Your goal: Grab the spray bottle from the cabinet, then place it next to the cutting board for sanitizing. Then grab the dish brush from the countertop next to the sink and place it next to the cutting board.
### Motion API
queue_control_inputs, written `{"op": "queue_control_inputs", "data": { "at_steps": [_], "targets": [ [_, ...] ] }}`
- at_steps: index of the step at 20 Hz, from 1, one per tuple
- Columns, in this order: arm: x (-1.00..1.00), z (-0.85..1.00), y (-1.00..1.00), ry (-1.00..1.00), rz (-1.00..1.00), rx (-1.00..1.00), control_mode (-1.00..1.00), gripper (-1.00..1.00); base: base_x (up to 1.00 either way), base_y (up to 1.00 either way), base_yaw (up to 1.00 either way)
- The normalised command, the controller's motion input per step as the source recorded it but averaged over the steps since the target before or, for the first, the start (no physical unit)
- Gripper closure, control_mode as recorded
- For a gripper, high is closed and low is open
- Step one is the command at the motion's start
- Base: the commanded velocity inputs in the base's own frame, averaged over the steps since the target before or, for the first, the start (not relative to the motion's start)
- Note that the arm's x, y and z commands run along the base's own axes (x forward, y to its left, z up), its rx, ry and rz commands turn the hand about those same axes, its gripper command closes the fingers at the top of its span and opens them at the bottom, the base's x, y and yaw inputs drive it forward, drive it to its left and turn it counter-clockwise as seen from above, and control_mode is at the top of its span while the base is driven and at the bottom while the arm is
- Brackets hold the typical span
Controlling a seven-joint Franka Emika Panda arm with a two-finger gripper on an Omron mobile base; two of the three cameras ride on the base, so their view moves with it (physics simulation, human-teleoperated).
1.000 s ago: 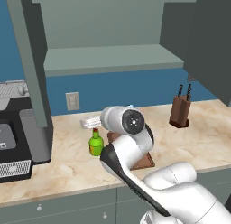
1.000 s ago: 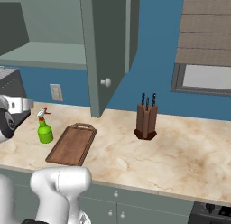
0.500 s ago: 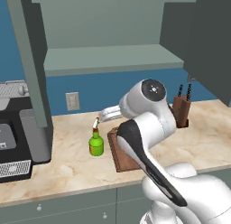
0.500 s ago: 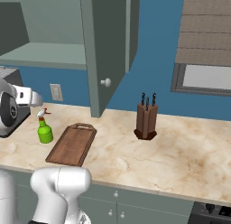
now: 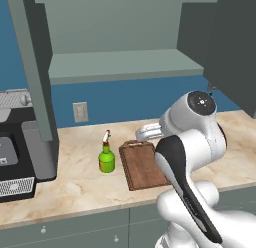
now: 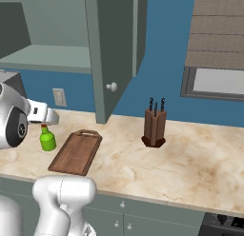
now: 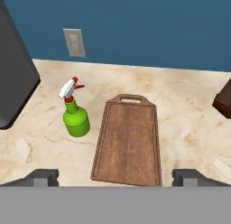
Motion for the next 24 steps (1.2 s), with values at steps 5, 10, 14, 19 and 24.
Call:
{"op": "queue_control_inputs", "data": {
  "at_steps": [5, 10, 14, 19, 24],
  "targets": [
    [-0.05, -0.08, -0.55, 0.04, -0.08, 0.00, -1.00, -1.00, 0.00, 0.00, 0.00],
    [0.00, -0.02, -0.39, 0.06, -0.06, 0.00, -1.00, -1.00, 0.00, 0.00, 0.00],
    [0.00, -0.03, -0.02, 0.00, -0.02, 0.00, -1.00, -1.00, 0.00, 0.00, 0.00],
    [0.00, 0.00, 0.00, 0.00, 0.00, 0.00, 1.00, -1.00, -0.19, -0.28, -0.03],
    [0.00, 0.00, 0.00, 0.00, 0.00, 0.00, 1.00, -1.00, -0.93, -0.36, -0.10]
  ]
}}
